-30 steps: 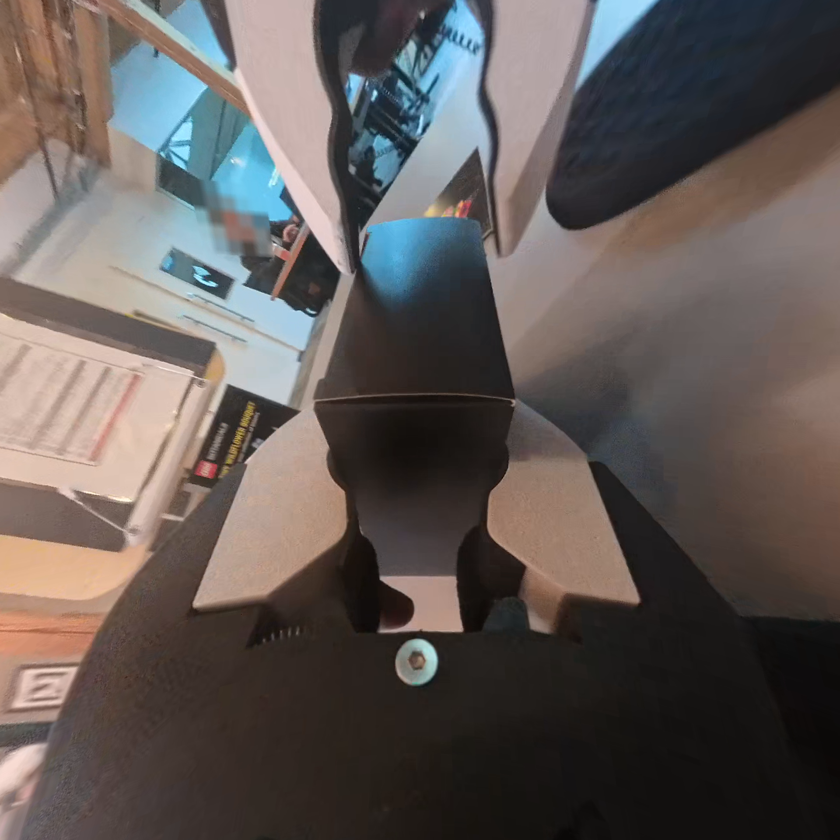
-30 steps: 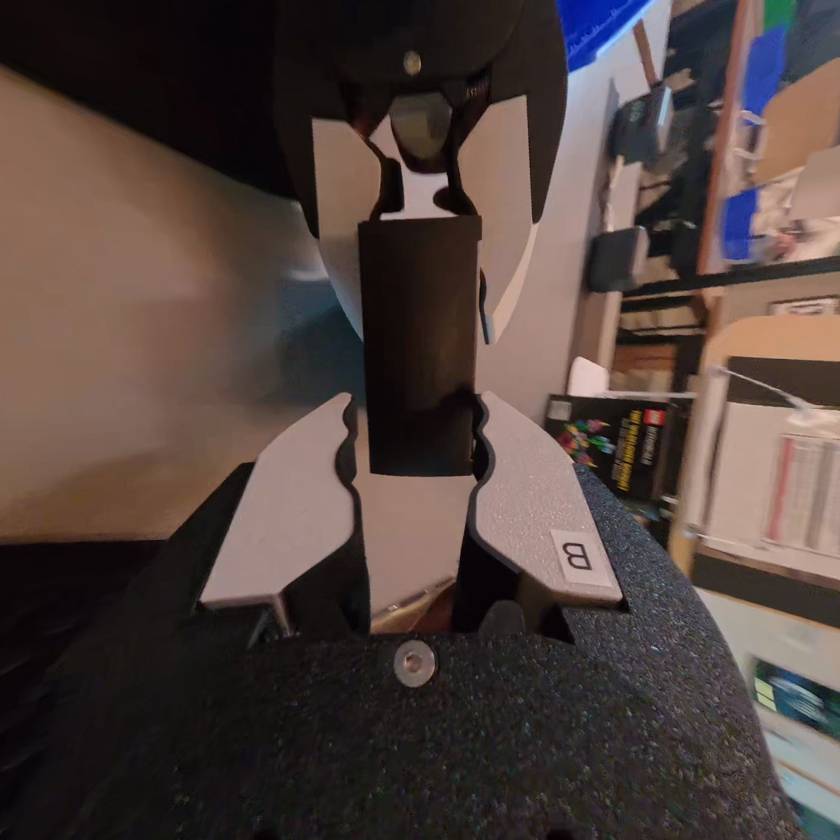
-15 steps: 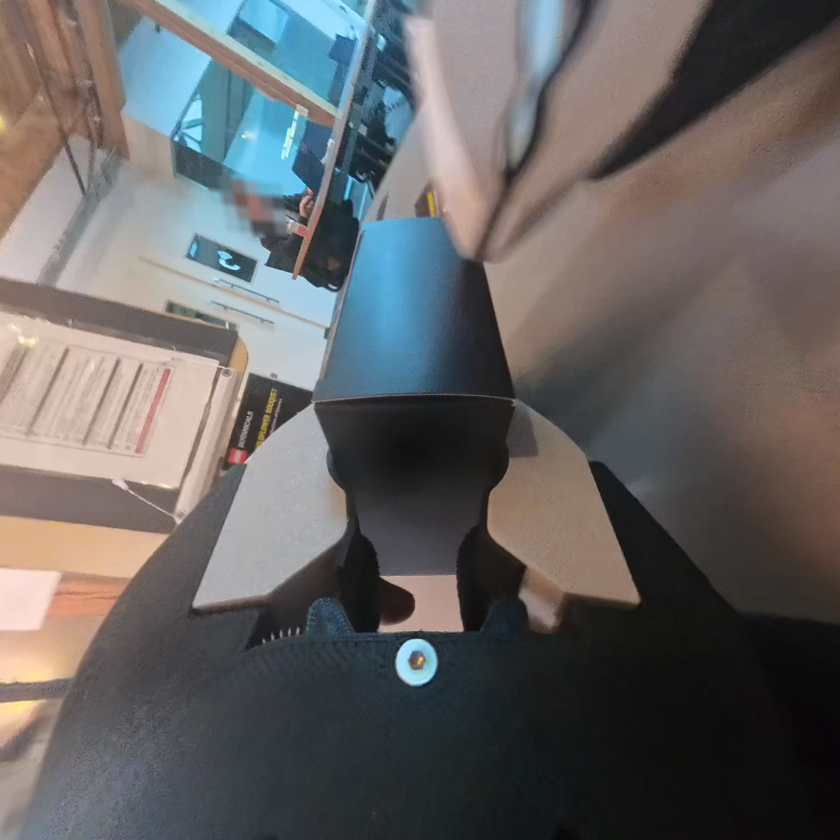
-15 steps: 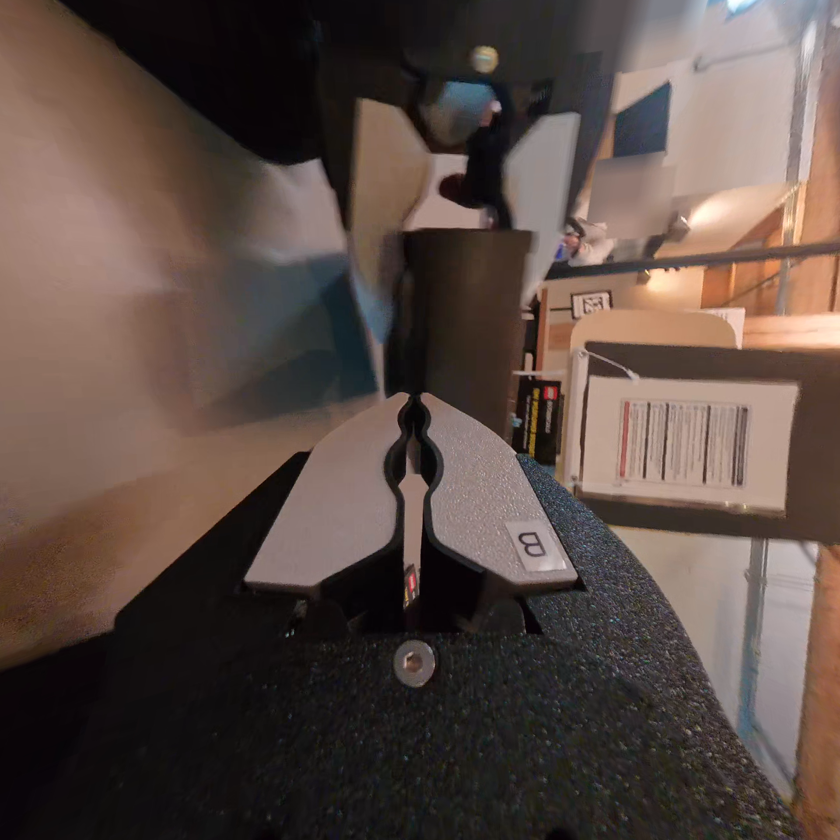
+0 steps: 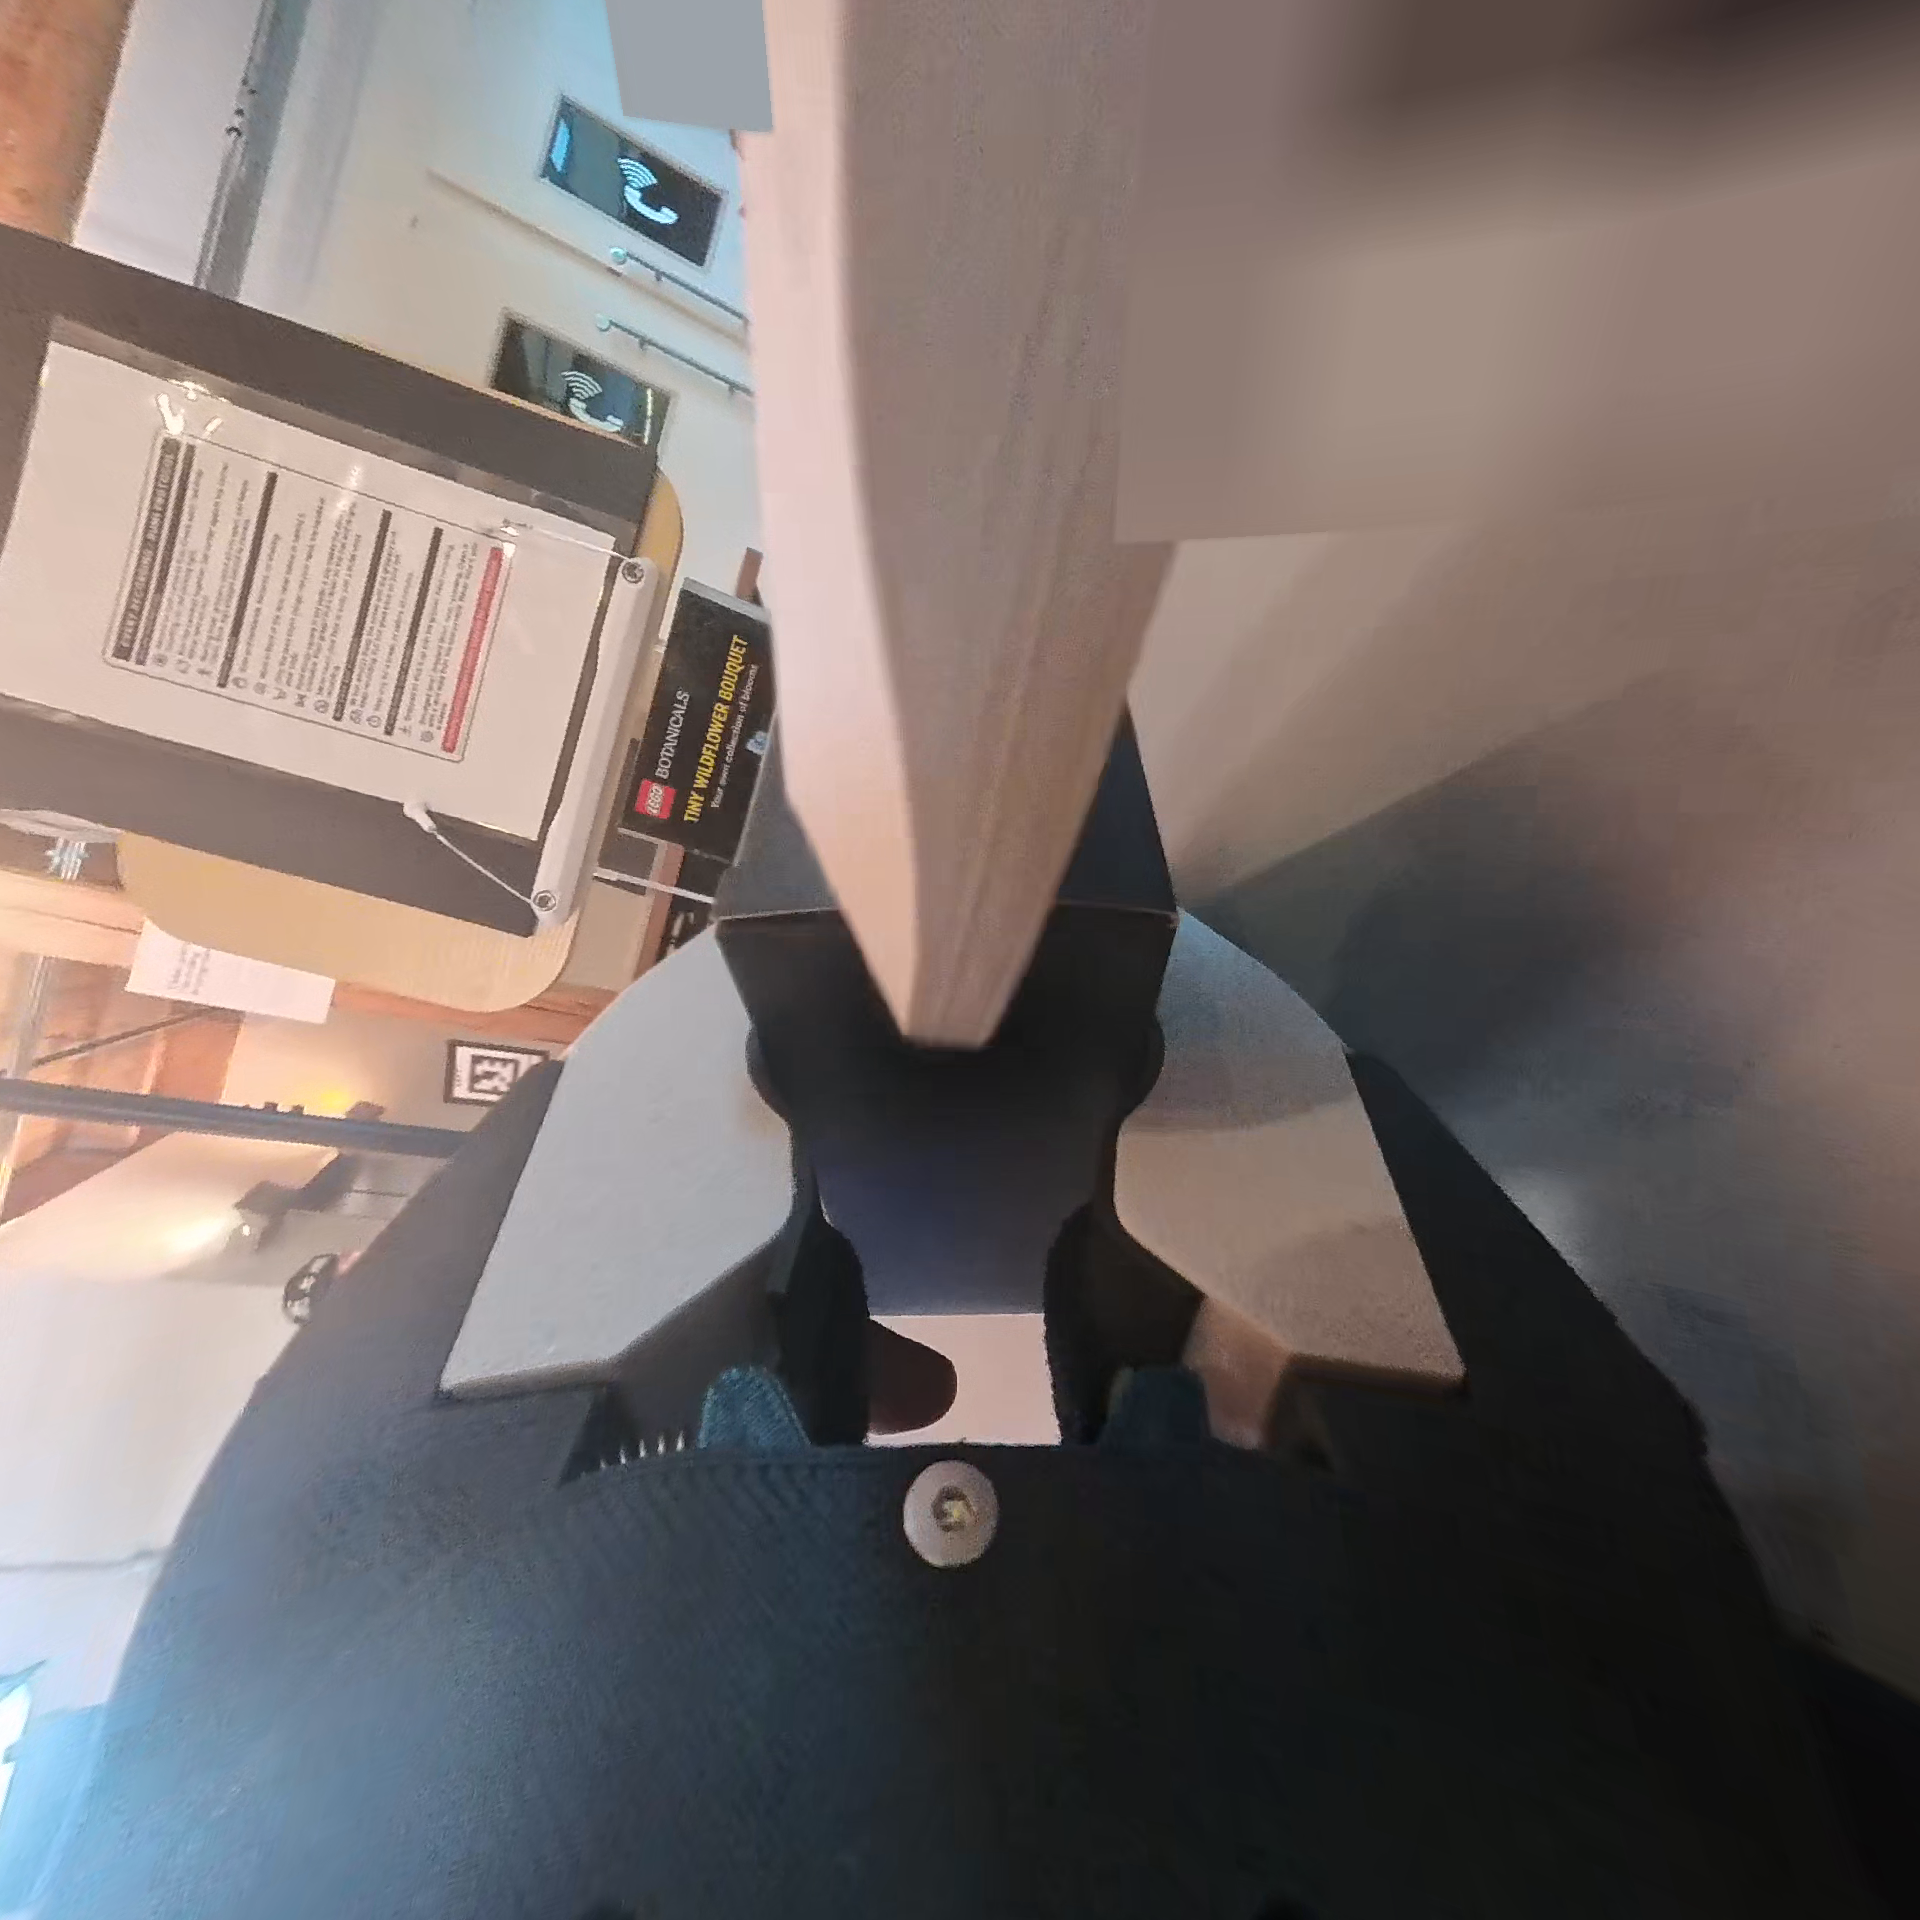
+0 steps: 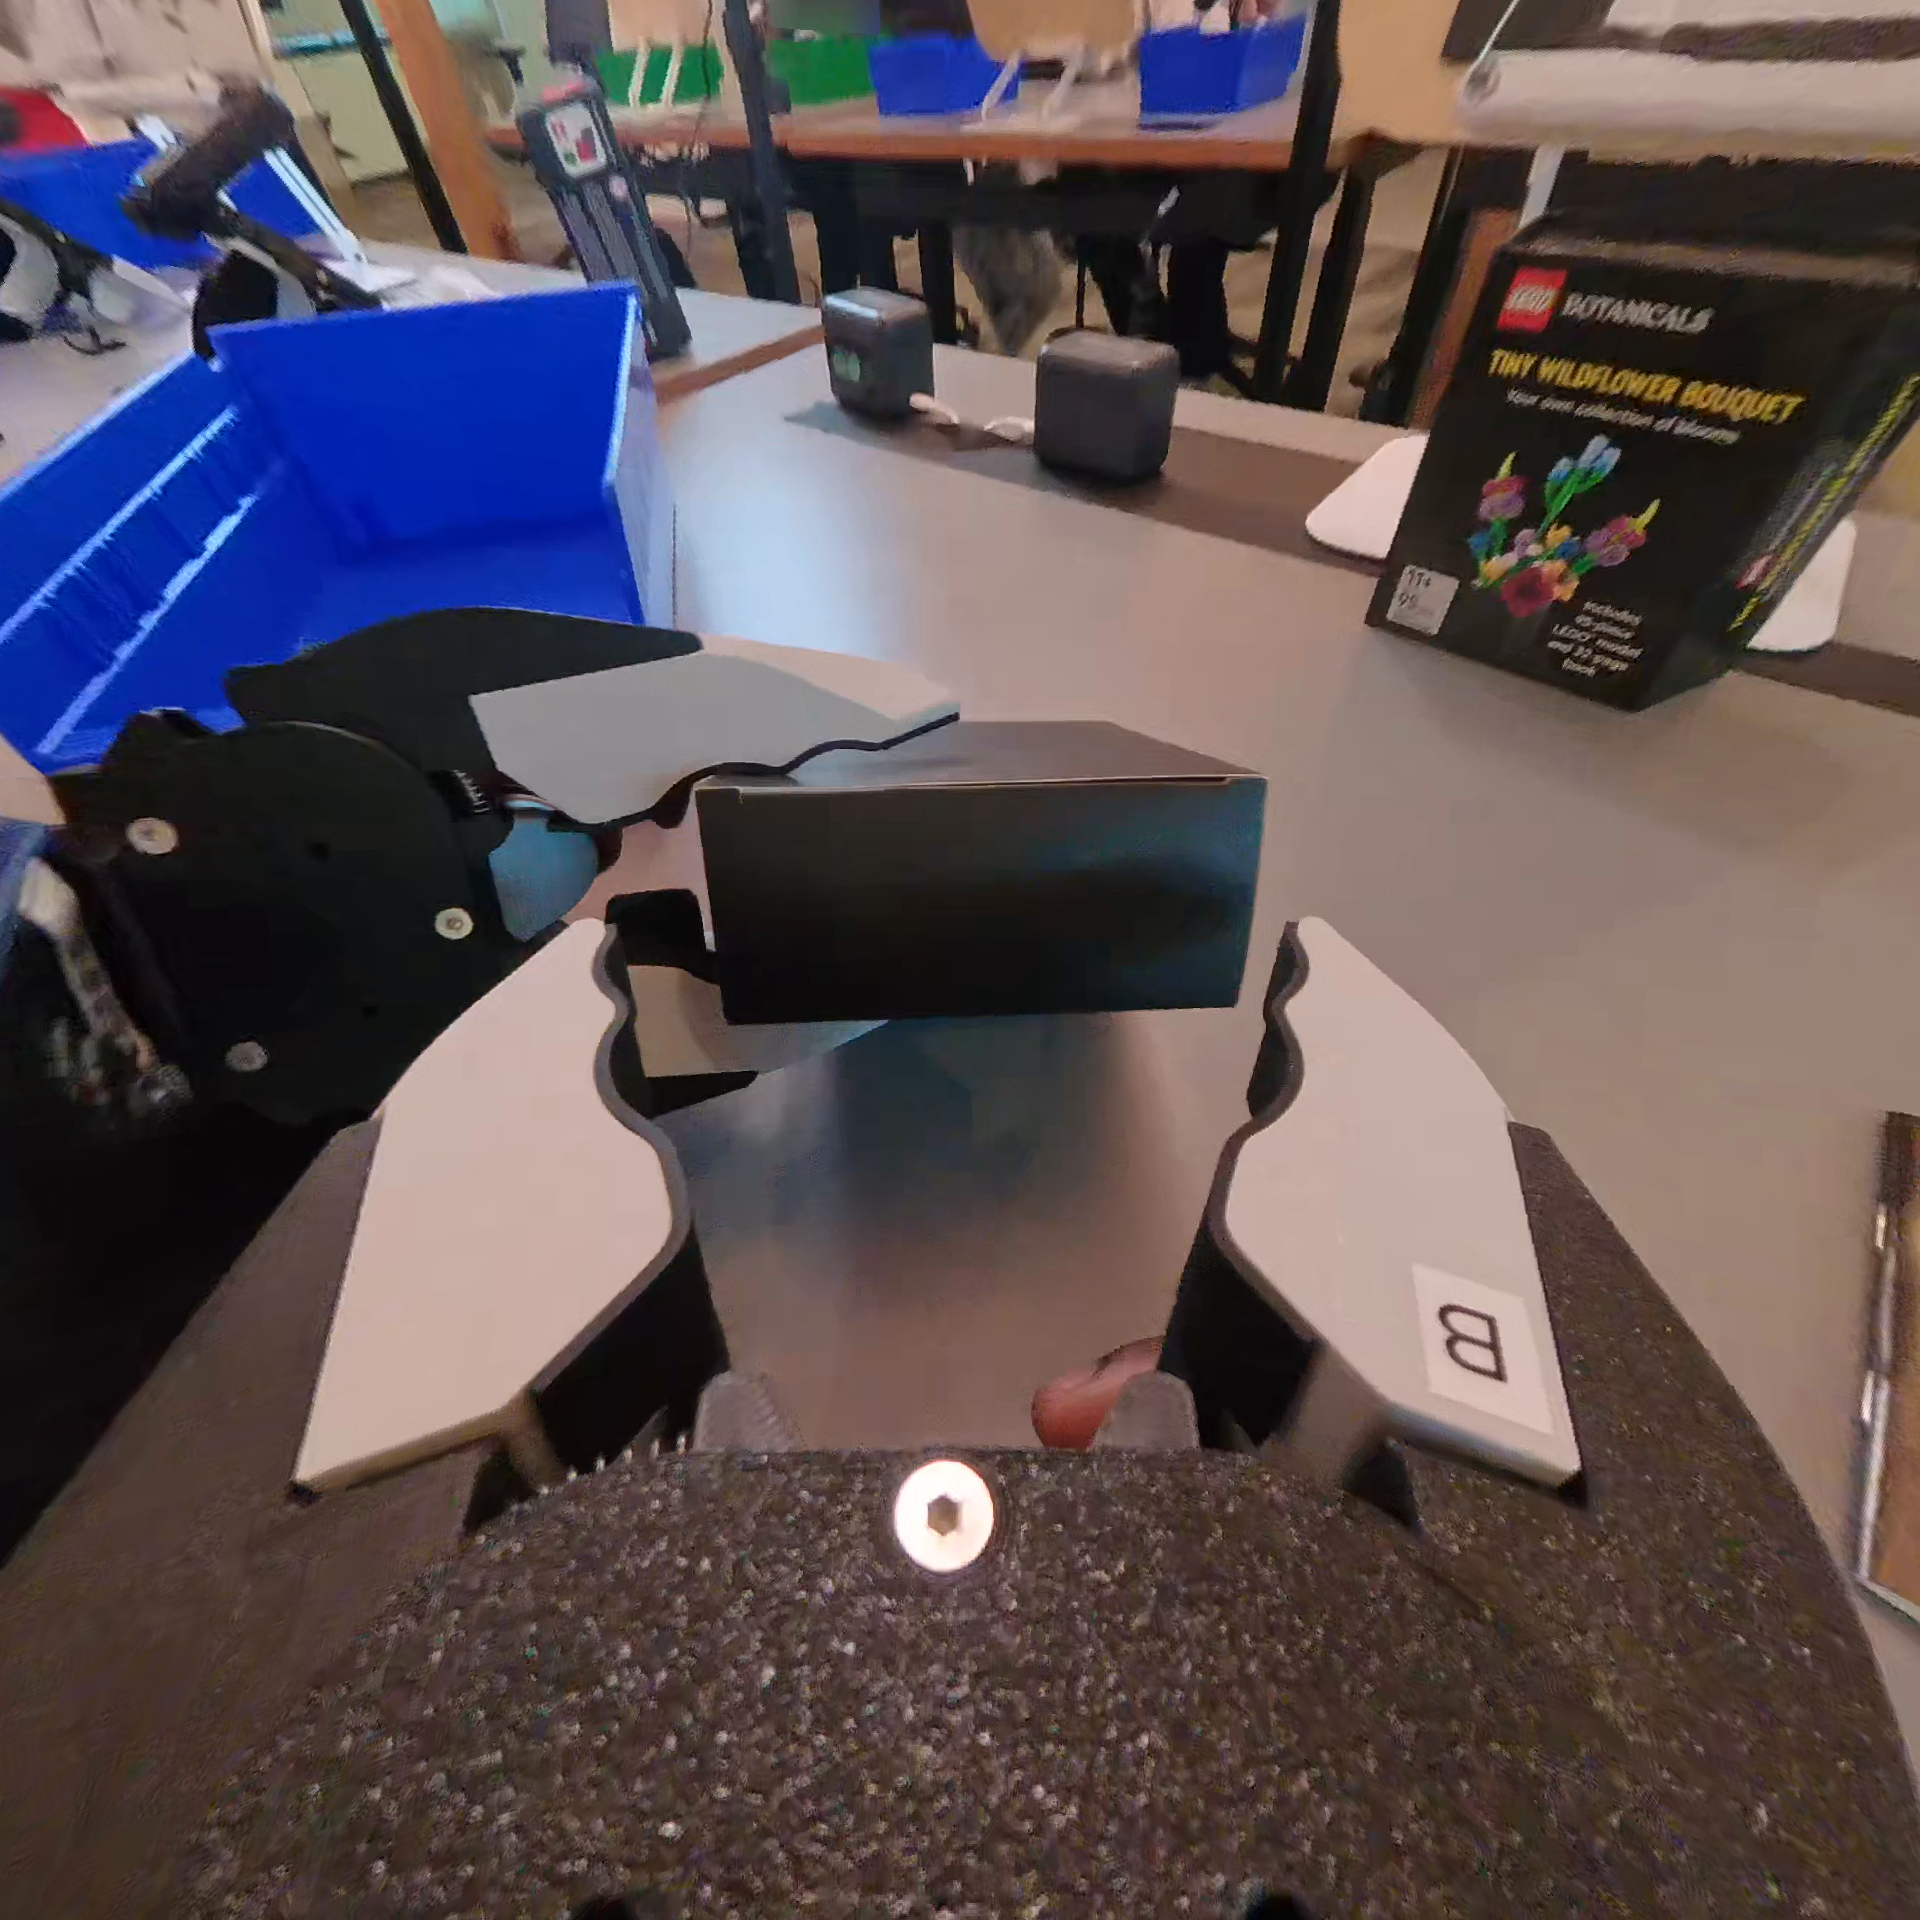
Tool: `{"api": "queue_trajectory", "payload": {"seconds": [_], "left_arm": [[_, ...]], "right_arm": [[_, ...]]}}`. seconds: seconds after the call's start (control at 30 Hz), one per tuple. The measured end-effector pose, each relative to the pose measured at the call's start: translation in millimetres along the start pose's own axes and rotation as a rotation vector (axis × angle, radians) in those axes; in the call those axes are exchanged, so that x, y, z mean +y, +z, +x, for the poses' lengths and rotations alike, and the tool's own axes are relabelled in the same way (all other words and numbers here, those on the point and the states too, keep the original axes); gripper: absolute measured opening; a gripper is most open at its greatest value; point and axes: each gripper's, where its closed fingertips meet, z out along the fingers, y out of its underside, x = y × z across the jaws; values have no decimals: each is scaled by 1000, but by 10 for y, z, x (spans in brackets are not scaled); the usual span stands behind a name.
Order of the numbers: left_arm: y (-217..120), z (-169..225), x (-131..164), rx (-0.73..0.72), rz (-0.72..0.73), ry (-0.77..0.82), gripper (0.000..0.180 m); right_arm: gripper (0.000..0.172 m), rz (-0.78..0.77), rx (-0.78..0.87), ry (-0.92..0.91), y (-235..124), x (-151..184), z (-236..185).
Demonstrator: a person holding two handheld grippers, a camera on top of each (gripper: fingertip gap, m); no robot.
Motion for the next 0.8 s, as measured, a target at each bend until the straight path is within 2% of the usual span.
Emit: {"api": "queue_trajectory", "payload": {"seconds": [0.03, 0.17, 0.23, 0.27, 0.33, 0.37, 0.63, 0.8], "left_arm": [[2, 8, -11, 5, 7, -3, 58], [-6, -10, -31, -17, 8, 46, 59], [-1, -3, -32, -11, 10, 46, 59], [-6, -14, -41, -20, 15, 51, 59], [-29, -68, -78, -55, 34, 67, 58], [-40, -76, -104, -61, 51, 67, 58], [-48, -57, -121, -42, 64, 46, 58], [-25, 18, -112, 40, 60, -67, 57]], "right_arm": [[114, -7, 2, -4, 43, 4, -8], [84, 26, 28, -65, 80, -89, -24], [79, 21, 17, -69, 81, -75, -46], [84, 20, 23, -65, 79, -66, -32], [110, -12, 46, -55, 99, -14, 23], [112, -17, 37, -42, 108, -2, 24], [111, 21, 55, -53, 87, -37, 21], [111, 33, 71, -15, 85, -26, 36]]}}
